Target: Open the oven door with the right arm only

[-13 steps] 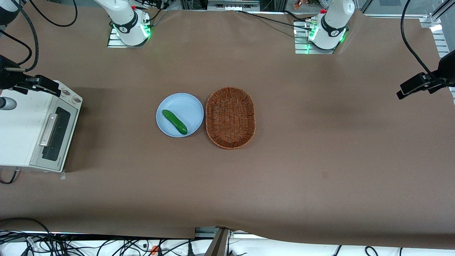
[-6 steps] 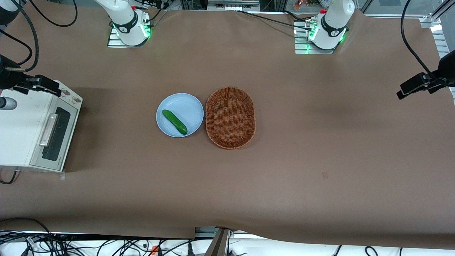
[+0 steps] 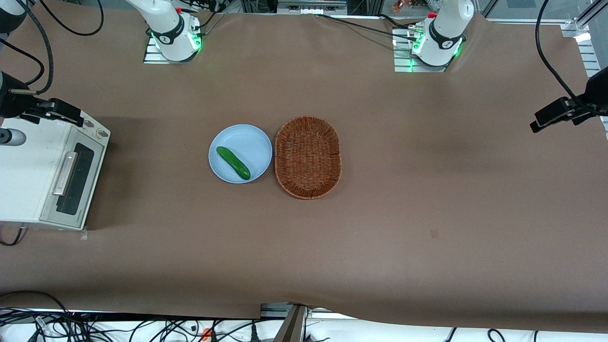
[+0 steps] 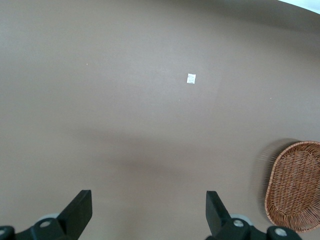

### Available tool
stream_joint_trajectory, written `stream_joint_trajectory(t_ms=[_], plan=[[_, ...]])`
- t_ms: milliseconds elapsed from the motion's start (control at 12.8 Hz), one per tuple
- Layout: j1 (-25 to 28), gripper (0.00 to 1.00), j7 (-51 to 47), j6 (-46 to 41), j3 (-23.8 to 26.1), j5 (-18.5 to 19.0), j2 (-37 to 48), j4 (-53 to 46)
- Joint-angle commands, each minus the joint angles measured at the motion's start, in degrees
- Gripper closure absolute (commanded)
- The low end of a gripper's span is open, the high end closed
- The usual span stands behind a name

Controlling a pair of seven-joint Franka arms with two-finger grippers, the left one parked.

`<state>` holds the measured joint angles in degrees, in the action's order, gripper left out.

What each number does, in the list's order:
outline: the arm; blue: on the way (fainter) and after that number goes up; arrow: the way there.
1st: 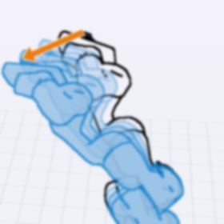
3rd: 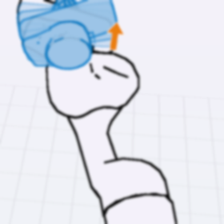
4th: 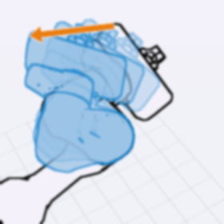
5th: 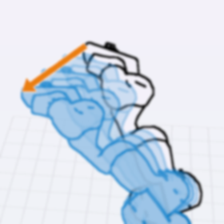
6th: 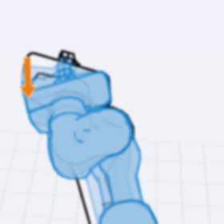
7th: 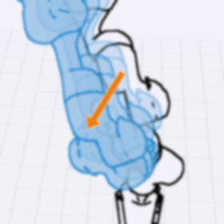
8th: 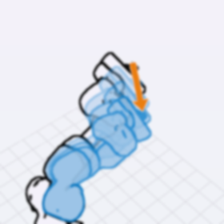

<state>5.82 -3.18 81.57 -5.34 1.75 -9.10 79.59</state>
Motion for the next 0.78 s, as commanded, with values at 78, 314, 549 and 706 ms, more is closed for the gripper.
stream_joint_trajectory(t_ms=[78,314,549,706], plan=[[-0.54,0.00,0.72,-0.62,0.50,-1.05,0.92,1.18],[-0.46,0.00,0.72,-1.85,0.50,-1.05,0.75,1.35],[-0.46,0.00,0.72,-3.26,0.50,-1.05,0.04,1.53],[-0.46,0.00,1.16,-3.96,0.50,-1.05,-0.39,1.53]])
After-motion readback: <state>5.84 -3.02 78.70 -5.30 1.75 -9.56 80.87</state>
